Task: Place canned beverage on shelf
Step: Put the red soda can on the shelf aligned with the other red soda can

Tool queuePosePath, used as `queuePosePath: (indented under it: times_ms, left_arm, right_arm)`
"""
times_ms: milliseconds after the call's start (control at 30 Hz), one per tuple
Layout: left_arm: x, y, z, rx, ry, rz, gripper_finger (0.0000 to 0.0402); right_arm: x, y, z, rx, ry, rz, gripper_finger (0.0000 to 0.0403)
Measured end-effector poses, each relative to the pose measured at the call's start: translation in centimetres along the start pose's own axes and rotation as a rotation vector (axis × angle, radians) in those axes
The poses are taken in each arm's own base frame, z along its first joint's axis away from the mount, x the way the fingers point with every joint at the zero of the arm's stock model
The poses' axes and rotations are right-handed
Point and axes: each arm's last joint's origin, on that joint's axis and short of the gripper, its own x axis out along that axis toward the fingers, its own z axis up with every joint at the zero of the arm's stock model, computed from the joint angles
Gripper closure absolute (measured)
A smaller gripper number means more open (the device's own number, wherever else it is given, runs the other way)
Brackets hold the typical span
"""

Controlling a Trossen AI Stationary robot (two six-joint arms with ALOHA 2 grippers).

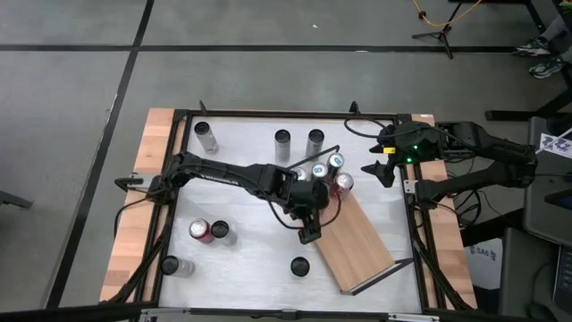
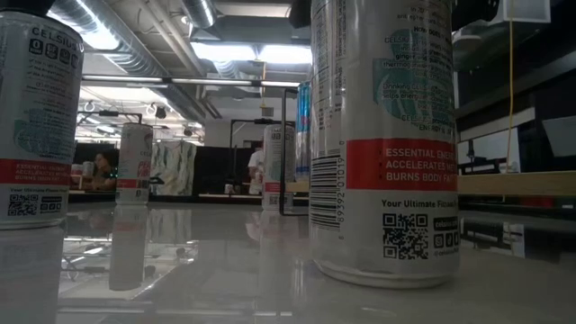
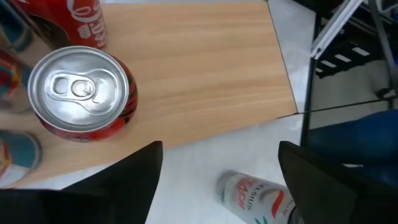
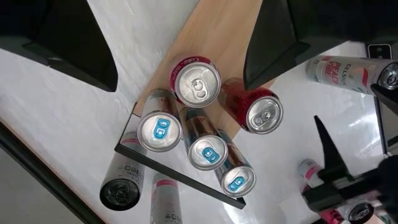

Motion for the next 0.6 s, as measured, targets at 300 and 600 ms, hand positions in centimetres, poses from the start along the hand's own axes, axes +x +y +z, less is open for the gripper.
queuePosePath:
  times_ms: [300, 600]
  left_arm:
    - [2.9, -1.5, -1.6, 0.013, 0.043, 0.040, 0.0130]
    - [5.3, -0.4, -1.5, 0.007, 0.017, 0.162, 0.0171]
  right_arm:
    - [0.0, 0.0, 0.0, 0.000, 0.000, 0.000, 0.0066]
    - [0.0, 0.0, 0.0, 0.000, 0.000, 0.000, 0.0066]
